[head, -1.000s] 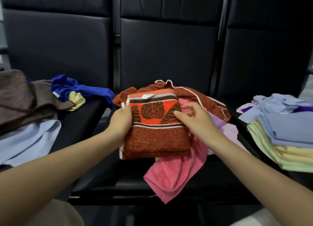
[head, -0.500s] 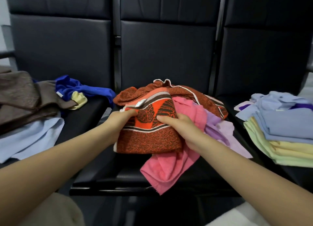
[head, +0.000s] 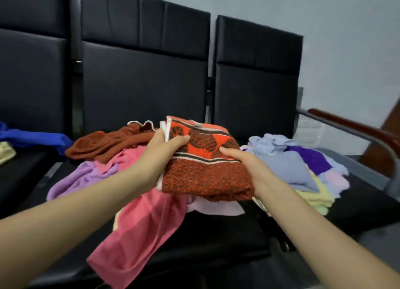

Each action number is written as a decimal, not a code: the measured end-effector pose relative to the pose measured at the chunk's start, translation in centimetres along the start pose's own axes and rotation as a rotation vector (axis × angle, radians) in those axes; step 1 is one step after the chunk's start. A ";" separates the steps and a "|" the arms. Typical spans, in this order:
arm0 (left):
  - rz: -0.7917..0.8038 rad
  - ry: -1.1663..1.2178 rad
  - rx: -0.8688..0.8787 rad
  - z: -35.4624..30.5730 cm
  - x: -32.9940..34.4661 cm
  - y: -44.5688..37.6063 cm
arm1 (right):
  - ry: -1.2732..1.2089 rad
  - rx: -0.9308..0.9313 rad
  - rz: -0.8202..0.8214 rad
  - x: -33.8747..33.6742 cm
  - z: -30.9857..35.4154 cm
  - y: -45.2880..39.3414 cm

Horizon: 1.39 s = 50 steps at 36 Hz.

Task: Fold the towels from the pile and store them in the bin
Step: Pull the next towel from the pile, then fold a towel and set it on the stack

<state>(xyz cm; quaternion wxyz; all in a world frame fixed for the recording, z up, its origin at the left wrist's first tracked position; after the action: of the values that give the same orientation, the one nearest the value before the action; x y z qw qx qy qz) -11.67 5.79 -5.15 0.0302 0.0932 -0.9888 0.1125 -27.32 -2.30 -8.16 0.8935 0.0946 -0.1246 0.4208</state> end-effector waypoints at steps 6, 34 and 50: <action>0.071 -0.007 -0.041 2.2 7.8 -6.6 | 0.286 -0.114 -0.261 -8.6 6.3 4.2; 0.287 -0.895 0.059 9.7 24.3 -15.1 | 0.413 0.233 -1.070 -39.1 5.8 9.7; 0.306 -0.868 -0.049 12.8 24.6 -16.0 | 0.593 -0.419 -1.150 -38.7 18.1 8.0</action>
<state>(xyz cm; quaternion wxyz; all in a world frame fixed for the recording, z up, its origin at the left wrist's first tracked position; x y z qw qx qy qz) -33.27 -16.79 -12.17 -0.4013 -0.0162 -0.9148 0.0426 -59.90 -30.39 -2.10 0.9711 -0.1484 0.1168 -0.1461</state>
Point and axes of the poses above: each hand's wrist, its own y-axis away from the middle knuckle, its own x-axis out of the palm, z = x × y, the point moved 9 cm from there along -y, towards the middle knuckle, and after that the axes turned 14 degrees about z, right-handed, at the moved point
